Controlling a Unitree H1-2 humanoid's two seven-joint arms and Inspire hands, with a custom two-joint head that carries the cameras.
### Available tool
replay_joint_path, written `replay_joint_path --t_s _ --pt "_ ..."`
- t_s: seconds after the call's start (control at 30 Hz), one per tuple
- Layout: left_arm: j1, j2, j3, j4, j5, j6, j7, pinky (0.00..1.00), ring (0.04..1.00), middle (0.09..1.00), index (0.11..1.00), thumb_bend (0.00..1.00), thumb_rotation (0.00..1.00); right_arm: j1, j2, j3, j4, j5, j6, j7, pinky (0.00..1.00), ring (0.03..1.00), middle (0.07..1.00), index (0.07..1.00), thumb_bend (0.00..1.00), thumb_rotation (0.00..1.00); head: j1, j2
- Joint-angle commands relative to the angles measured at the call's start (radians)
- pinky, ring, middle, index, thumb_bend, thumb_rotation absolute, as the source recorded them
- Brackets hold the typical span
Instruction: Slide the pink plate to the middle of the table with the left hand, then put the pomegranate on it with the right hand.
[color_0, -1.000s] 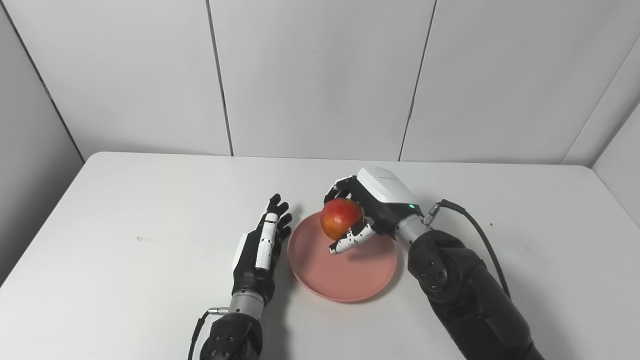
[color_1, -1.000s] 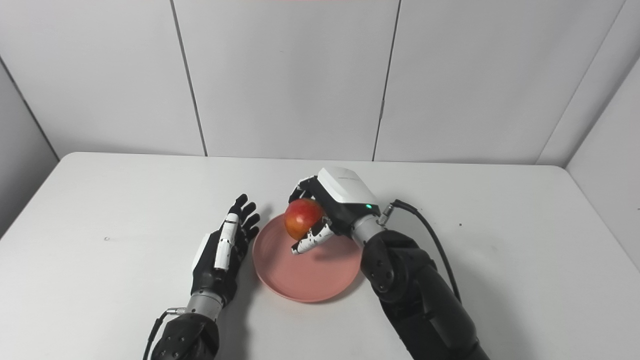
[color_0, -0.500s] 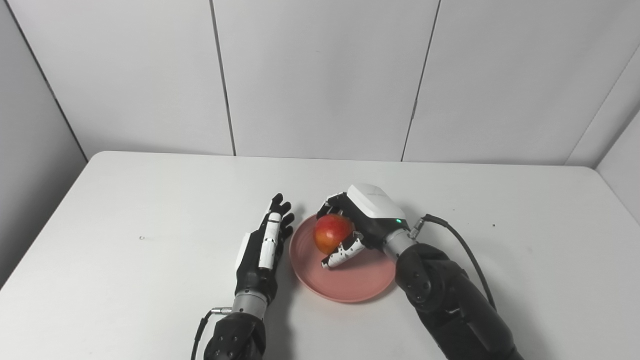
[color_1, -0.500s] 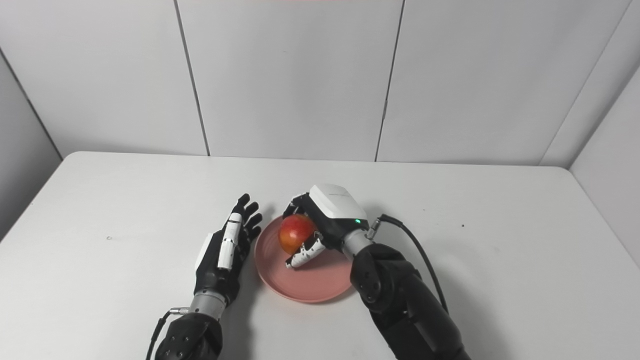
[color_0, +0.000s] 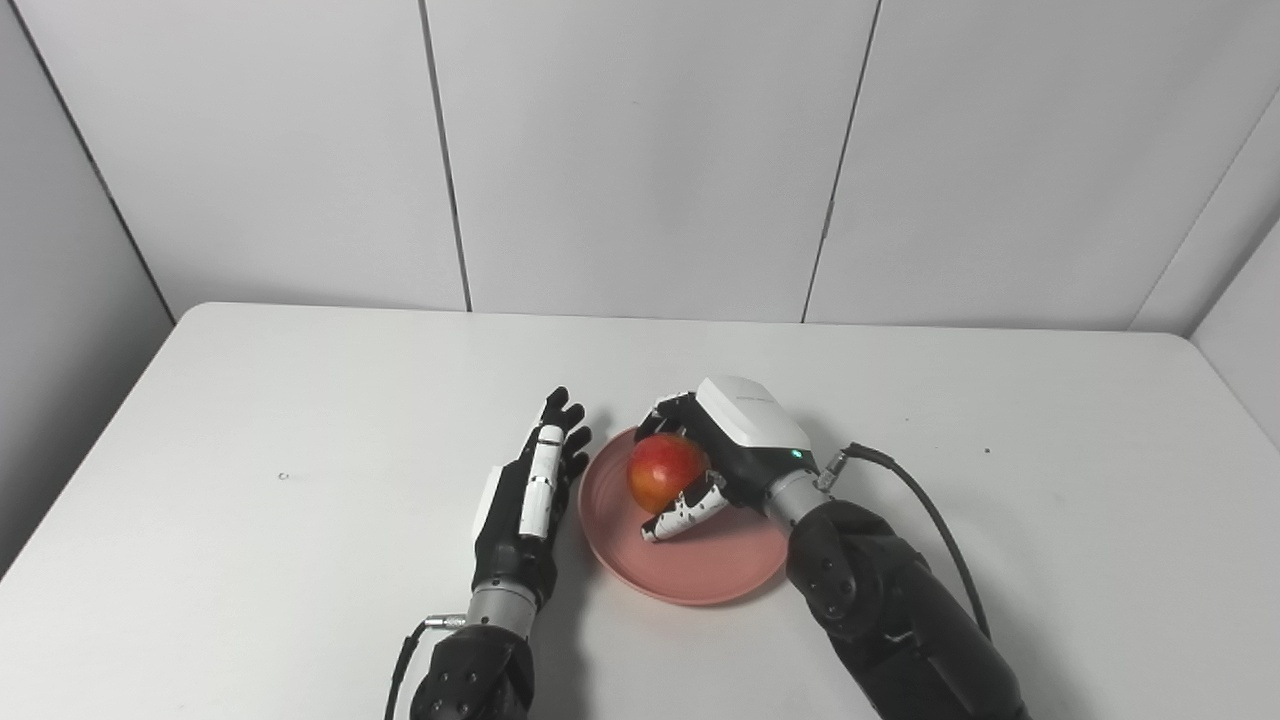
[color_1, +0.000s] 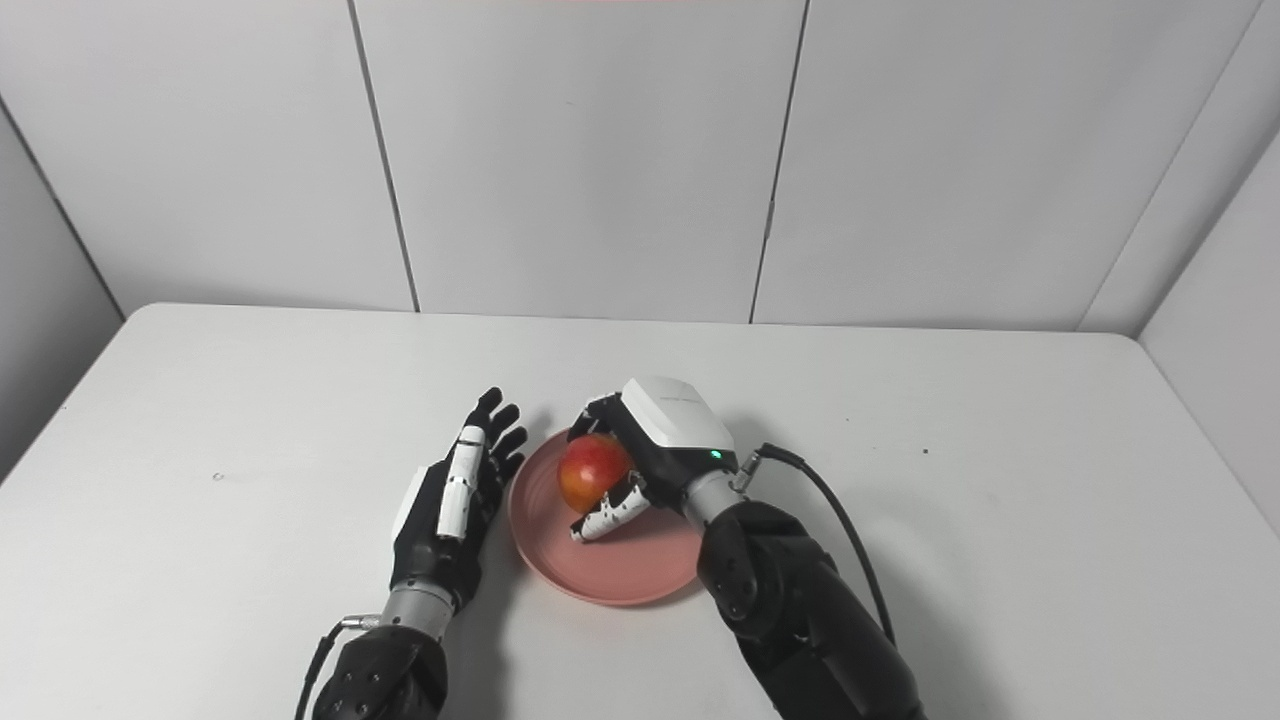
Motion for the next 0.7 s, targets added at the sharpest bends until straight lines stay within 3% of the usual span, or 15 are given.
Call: replay_joint_path --t_s 0.0,0.3,0.4,0.43,0.47,0.57,0.67 --pt "-0.024 -0.015 -0.005 -0.013 -0.002 -0.030 0.000 0.94 0.936 0.951 0.941 0.42 1.00 -0.006 -0.007 0.002 -0.023 -0.010 -0.037 -0.017 0.31 0.384 0.428 0.534 0.52 0.00 0.001 -0.001" --pt "-0.024 -0.014 -0.004 -0.011 -0.003 -0.032 -0.001 0.94 0.939 0.952 0.941 0.42 1.00 0.004 -0.020 0.011 -0.057 -0.026 -0.010 0.008 0.35 0.433 0.451 0.531 0.52 0.00 0.001 -0.001" --pt "-0.024 -0.014 -0.004 -0.012 -0.002 -0.030 -0.001 0.94 0.938 0.952 0.941 0.42 1.00 0.006 -0.023 0.013 -0.076 -0.035 0.004 0.032 0.42 0.511 0.594 0.497 0.52 0.13 -0.001 0.001" --pt "-0.024 -0.014 -0.004 -0.013 -0.003 -0.029 -0.001 0.94 0.938 0.952 0.941 0.43 1.00 0.006 -0.025 0.015 -0.086 -0.038 0.014 0.049 0.43 0.526 0.613 0.535 0.57 0.15 -0.001 0.001" --pt "-0.024 -0.014 -0.004 -0.013 -0.004 -0.029 -0.002 0.94 0.939 0.953 0.942 0.43 1.00 0.007 -0.027 0.017 -0.096 -0.041 0.023 0.066 0.43 0.535 0.631 0.652 0.70 0.20 -0.001 0.001" --pt "-0.024 -0.011 -0.004 -0.012 -0.004 -0.031 -0.006 0.94 0.939 0.953 0.942 0.43 1.00 0.008 -0.029 0.017 -0.122 -0.053 0.042 0.108 0.43 0.547 0.650 0.717 0.77 0.23 -0.002 0.002" --pt "-0.023 -0.010 -0.005 -0.013 -0.001 -0.031 -0.005 0.95 0.937 0.952 0.941 0.43 1.00 0.008 -0.035 0.019 -0.138 -0.066 0.046 0.140 0.50 0.611 0.699 0.747 0.81 0.26 -0.002 0.002"
